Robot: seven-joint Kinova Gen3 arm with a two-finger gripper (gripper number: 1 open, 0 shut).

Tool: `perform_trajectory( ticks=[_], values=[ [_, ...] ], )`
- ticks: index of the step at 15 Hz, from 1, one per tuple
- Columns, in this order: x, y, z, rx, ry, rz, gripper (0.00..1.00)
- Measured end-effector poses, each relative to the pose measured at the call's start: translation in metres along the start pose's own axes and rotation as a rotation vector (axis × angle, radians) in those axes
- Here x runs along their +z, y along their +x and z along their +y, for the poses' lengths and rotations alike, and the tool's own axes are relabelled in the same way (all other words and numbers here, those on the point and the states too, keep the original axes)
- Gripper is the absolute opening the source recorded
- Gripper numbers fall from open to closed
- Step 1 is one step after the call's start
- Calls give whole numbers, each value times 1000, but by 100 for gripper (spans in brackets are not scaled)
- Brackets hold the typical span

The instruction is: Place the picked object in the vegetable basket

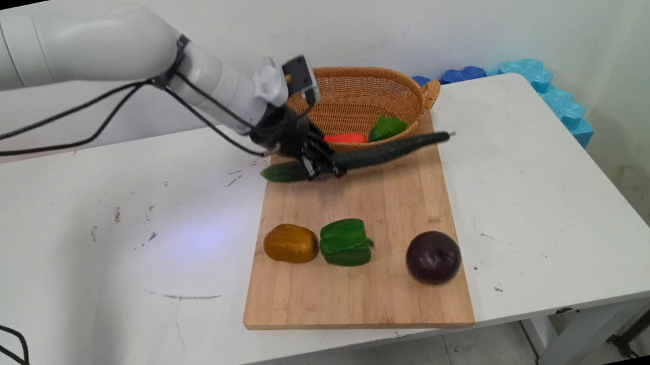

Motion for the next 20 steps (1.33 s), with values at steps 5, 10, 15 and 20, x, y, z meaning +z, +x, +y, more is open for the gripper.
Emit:
perform_trajectory(
  ticks=[5, 10, 15, 20],
  values=[
    [-22, 16, -24, 0, 64, 17, 0],
    [-38, 27, -62, 5, 147, 19, 0],
    [-37, 28, -91, 22, 189, 8, 0],
    [-18, 26, -114, 36, 196, -2, 0]
  ],
)
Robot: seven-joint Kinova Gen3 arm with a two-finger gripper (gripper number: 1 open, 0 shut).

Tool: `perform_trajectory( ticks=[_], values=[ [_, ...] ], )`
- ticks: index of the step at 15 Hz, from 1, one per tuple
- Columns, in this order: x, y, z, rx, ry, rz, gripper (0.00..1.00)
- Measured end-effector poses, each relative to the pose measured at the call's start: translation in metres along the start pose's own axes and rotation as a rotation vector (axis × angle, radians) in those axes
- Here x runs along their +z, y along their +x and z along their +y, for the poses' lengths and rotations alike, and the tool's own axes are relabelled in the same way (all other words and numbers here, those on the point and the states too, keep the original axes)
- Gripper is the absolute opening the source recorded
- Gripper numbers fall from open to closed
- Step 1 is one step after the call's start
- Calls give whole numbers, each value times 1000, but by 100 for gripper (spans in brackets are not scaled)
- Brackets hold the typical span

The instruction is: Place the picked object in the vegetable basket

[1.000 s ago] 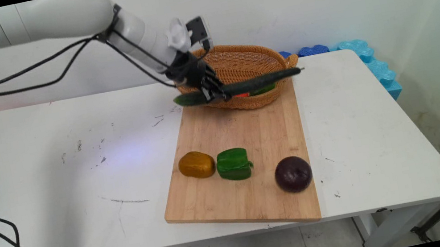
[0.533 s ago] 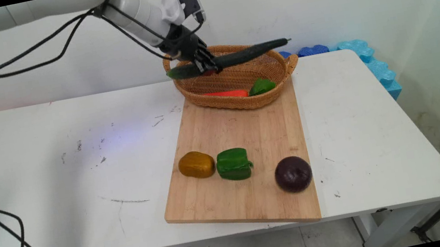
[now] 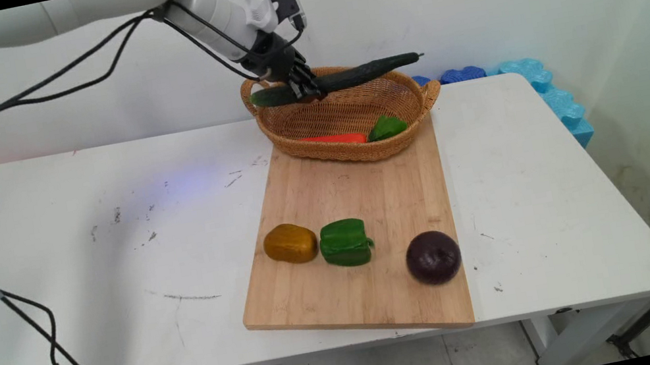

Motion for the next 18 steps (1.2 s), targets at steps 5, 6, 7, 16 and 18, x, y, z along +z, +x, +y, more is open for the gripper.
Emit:
perform_trajectory(
  ticks=[5, 6, 7, 16, 18],
  values=[
    [26, -5, -7, 1, -13, -10, 0],
    [31, -6, -7, 1, -17, -11, 0],
    [36, -7, -8, 1, -21, -12, 0],
    [62, -11, -10, 9, -43, -8, 100],
    [65, -12, -10, 11, -46, -7, 100]
  ],
)
